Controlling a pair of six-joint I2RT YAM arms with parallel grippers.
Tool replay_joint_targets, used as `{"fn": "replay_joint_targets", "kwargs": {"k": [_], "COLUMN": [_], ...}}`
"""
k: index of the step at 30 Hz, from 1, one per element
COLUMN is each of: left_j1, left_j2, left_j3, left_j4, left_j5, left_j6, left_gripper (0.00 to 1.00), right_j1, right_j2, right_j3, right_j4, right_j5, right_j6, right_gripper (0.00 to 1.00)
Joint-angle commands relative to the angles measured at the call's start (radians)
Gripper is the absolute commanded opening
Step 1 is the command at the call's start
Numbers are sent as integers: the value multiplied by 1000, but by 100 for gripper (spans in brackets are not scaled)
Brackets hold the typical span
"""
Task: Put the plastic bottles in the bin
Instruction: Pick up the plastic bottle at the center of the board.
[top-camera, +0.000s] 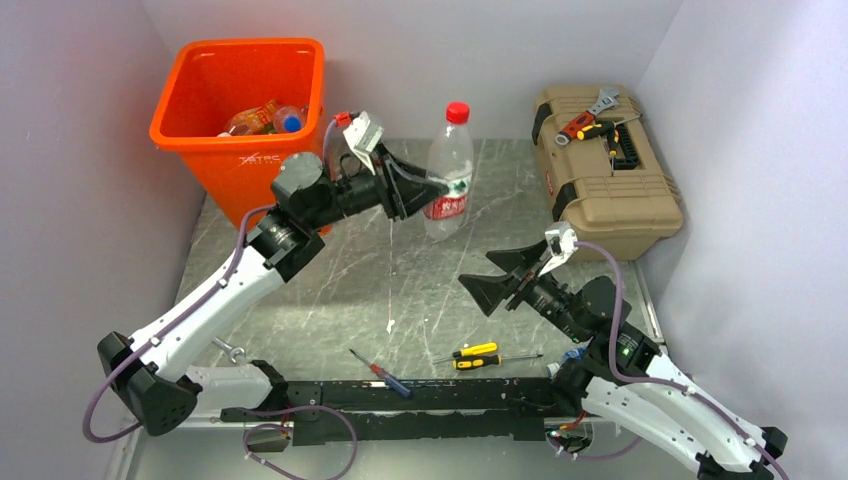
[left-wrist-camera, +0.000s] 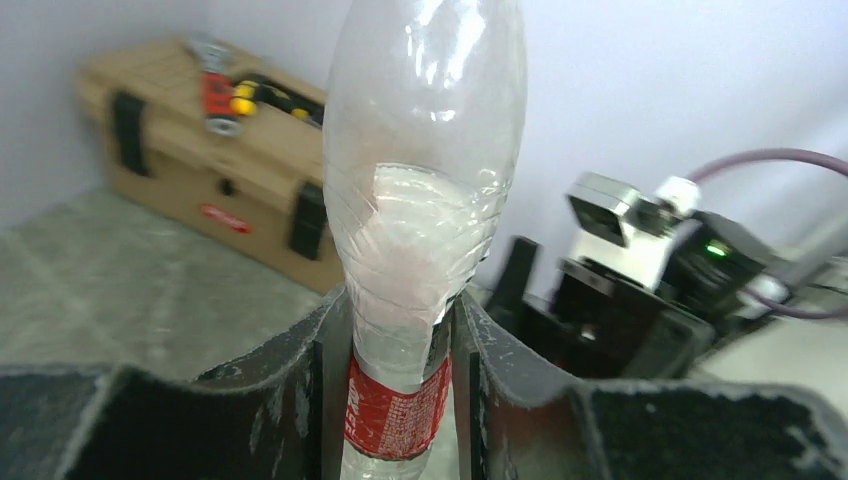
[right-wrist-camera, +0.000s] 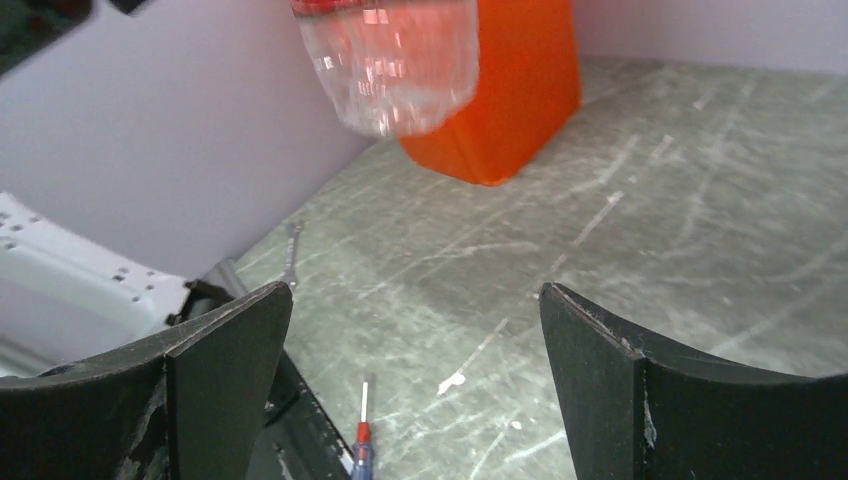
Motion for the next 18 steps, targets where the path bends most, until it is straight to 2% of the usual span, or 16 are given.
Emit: {"fn": "replay_joint_targets", "kwargs": {"k": [1, 7, 14, 18], "left_j1": [-6, -9, -27, -46], "left_j2": [-44, -104, -97, -100], "left_j3": [-99, -248, -287, -298], "left_j4": [206, 433, 548, 558], "left_j5": [225, 220, 230, 221], "left_j6": [-276, -436, -498, -490], "left_gripper": [0, 0, 0, 0], "right_j1": [2, 2, 2, 3], "right_j2": [-16, -34, 101, 171], "right_j3": [29, 20, 158, 194], "right_j4": [222, 332, 233, 238], "right_j5": [-184, -155, -178, -203], "right_j6": [-45, 12, -31, -6], "right_gripper": [100, 100, 99, 94]}}
